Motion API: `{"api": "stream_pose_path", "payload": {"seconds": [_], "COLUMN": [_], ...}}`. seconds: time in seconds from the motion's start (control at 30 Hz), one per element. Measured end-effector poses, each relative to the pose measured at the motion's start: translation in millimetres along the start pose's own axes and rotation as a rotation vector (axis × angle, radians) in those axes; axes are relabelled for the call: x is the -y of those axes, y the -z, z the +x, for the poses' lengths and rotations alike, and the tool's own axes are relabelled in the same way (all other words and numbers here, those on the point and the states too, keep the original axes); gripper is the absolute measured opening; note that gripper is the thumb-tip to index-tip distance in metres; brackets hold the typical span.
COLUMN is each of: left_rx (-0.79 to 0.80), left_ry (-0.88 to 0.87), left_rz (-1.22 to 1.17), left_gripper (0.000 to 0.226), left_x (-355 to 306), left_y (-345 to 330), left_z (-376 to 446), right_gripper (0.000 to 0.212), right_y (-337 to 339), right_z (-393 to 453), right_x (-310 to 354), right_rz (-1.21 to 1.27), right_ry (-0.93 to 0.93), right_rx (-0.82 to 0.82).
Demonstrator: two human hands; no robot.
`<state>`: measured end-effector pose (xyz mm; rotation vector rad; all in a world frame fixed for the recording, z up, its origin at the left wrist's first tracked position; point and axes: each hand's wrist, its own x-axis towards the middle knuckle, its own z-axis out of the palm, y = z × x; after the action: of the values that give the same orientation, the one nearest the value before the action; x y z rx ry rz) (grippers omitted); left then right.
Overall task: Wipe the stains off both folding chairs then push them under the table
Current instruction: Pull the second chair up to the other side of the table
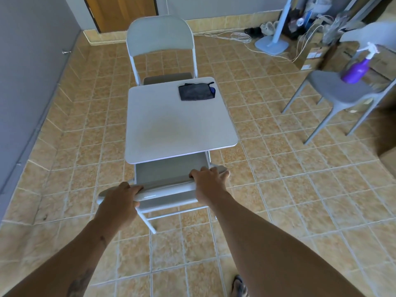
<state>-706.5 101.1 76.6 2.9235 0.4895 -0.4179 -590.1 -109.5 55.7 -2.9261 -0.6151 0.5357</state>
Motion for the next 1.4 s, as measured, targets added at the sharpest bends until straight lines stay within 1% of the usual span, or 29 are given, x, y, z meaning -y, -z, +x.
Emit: {"api": "stream_pose_path", "payload": {"seconds": [0.13,0.3,0.47,0.63,0.8,0.97,1.1,1.23,1.33,1.4], "left_rx": [0.033,0.033,0.041,0.031,0.025,0.033,0.034,-0.001,-0.01,-0.002], "left_ry": [-0.023,0.004,-0.01,0.023,0.03,0.026,0.033,0.037,0.07,0.092], "left_rz": [0.007,-0.035,-0.033,-0.061,-0.06,-0.049,-0.09,-0.123,-0.158,-0.135], "left_gripper": [0.046,0.046,0.044,0.044,0.045,0.044,0.046,0.045,0.045,0.048], "left_x": [-7.1,-14.1,-26.7,-28.3,-23.6,-22.8,-24.2,-22.7,-23.4,-25.9], "left_y": [0.6,-2.7,-10.3,-14.4,-12.8,-6.6,-8.9,-11.8,-18.1,-22.5], "left_z": [3.1,-2.2,-4.9,-4.3,1.9,13.4,15.6,12.3,11.2,10.5], "right_gripper": [0.056,0.052,0.051,0.054,0.053,0.054,0.057,0.053,0.056,0.055], "right_y": [-2.9,-4.1,-7.9,-1.8,0.4,11.7,13.9,12.6,12.5,14.0], "right_z": [2.2,-2.9,-12.7,-8.7,-3.7,8.2,7.5,7.0,8.4,7.3], "right_x": [-9.8,-22.4,-39.7,-45.0,-41.2,-40.0,-45.5,-50.5,-51.7,-52.1], "right_rz": [0.008,0.05,0.067,0.081,0.078,0.061,0.1,0.139,0.15,0.164], "right_ry": [-0.008,0.006,-0.016,0.006,0.011,0.024,0.047,0.078,0.076,0.075], "right_rx": [-0.044,-0.022,-0.033,0.03,-0.009,0.019,0.08,0.088,0.102,0.11]}}
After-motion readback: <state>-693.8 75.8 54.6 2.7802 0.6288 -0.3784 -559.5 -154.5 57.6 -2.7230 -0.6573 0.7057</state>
